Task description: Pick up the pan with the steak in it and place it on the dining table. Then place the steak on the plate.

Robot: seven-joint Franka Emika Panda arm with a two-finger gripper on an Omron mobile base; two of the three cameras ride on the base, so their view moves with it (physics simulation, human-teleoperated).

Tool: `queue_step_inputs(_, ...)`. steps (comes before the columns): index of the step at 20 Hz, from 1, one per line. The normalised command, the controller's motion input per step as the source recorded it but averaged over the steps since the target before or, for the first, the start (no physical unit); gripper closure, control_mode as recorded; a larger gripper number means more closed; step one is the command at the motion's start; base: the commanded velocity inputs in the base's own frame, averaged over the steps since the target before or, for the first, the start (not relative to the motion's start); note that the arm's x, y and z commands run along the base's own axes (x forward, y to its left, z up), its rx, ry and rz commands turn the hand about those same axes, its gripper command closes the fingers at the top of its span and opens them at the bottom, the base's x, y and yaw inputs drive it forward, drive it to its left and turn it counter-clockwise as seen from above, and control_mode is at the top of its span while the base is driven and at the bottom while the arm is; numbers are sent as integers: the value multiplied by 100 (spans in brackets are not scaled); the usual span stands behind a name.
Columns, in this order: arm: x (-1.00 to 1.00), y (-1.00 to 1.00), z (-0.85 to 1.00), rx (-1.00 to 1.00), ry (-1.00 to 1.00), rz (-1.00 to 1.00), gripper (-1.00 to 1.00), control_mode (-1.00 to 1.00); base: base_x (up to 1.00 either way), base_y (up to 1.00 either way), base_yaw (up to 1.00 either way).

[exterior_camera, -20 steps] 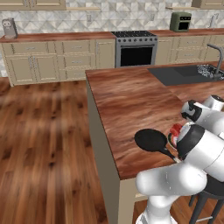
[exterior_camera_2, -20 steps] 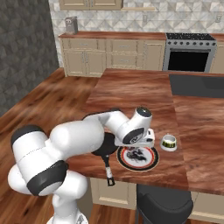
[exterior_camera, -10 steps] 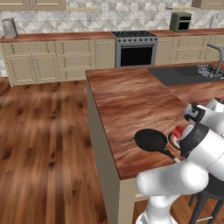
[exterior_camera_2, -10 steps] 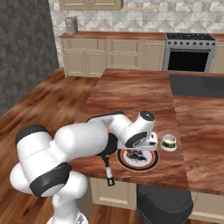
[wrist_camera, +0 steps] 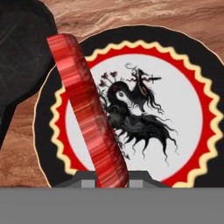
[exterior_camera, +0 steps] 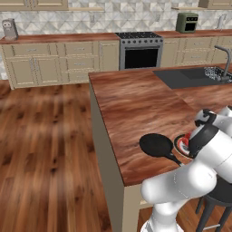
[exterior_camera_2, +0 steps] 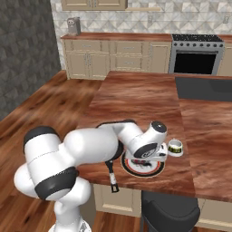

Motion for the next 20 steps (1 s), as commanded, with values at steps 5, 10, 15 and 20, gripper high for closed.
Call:
queue_step_inputs(5, 0, 0, 0, 0, 0, 0, -100, -100, 0, 0, 0)
queue_step_inputs(10, 0, -6, 6, 2, 0, 0, -100, -100, 0, 0, 0)
queue_step_inputs(15, 0, -9, 32, 4, 2, -2, -100, -100, 0, 0, 0)
queue_step_inputs(20, -32, 17, 54, 2, -4, -2, -100, -100, 0, 0, 0)
